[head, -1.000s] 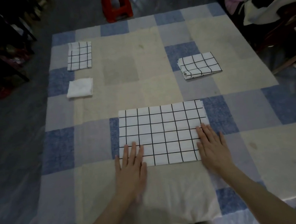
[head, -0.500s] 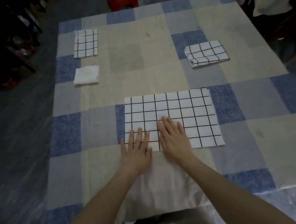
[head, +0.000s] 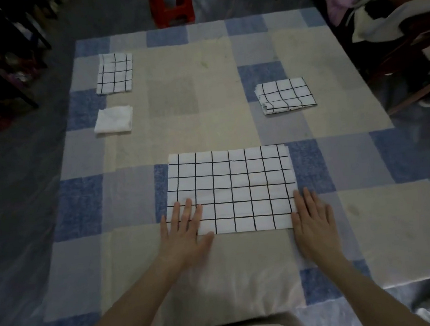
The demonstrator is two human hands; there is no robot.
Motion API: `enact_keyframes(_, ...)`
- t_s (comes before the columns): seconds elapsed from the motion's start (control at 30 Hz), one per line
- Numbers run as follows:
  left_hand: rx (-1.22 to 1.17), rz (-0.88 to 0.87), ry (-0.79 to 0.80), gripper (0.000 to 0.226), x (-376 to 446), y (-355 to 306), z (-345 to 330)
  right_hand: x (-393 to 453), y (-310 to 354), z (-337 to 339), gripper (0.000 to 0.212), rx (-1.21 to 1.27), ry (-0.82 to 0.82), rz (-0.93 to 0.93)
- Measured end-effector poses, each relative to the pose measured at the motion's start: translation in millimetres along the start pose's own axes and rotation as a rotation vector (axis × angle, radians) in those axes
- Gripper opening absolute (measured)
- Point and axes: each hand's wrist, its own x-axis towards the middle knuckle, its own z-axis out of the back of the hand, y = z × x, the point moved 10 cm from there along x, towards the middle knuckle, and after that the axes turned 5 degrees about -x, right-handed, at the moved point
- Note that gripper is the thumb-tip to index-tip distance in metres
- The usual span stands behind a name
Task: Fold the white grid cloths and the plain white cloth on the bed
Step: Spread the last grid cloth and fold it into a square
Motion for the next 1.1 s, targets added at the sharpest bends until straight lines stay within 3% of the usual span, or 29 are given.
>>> enact_keyframes(0.13,-0.014,0.013,0.035,0.087,0.6,-1.2,0.3,1.1,-1.2,-1.7,0.062,0.005,0.047,-0.029)
enact_keyframes(0.2,0.039,0.040,0.111,0.093,0.3,-3.6,1.8,8.2,12.8,13.6,0.065,0.063,-0.019,-0.083)
enact_keyframes(0.27,0.143,0.085,0.160,0.095,-0.1,-7.2,9.4,18.8,49.8,33.8,0.062,0.088,-0.090,0.011)
enact_keyframes(0.37,0.246,0.075,-0.036,0.081,3.2,-42.7,46.8,32.2,125.1,55.8,0.059,0.133,-0.160,0.301)
enact_keyframes(0.43,0.187,0.013,-0.203,0.067,8.4,-74.8,62.3,38.6,156.1,53.5,0.062,0.168,-0.127,0.363)
enact_keyframes(0.5,0.096,-0.059,-0.241,0.062,20.4,-92.0,54.1,43.4,169.4,31.5,0.060,0.173,-0.022,0.343)
enact_keyframes(0.57,0.024,-0.085,-0.184,0.060,31.1,-85.4,32.4,44.2,165.5,9.3,0.059,0.147,0.045,0.319)
enact_keyframes(0.67,0.016,-0.102,-0.188,0.065,37.7,-60.0,20.1,41.7,133.3,1.3,0.060,0.065,0.021,0.359)
enact_keyframes(0.8,-0.126,0.129,-0.302,0.076,28.7,10.7,34.2,54.1,52.2,10.2,0.059,0.032,-0.019,0.226)
enact_keyframes(0.87,-0.128,0.172,-0.281,0.076,23.4,36.0,34.2,59.1,31.0,14.6,0.060,0.041,-0.020,0.165)
enact_keyframes(1.0,-0.147,0.188,-0.200,0.069,24.3,40.0,36.8,61.7,21.8,23.3,0.064,0.151,-0.006,0.087)
enact_keyframes(1.1,-0.125,0.221,-0.292,0.067,23.3,25.4,53.1,64.3,19.6,38.8,0.072,0.255,-0.018,-0.014)
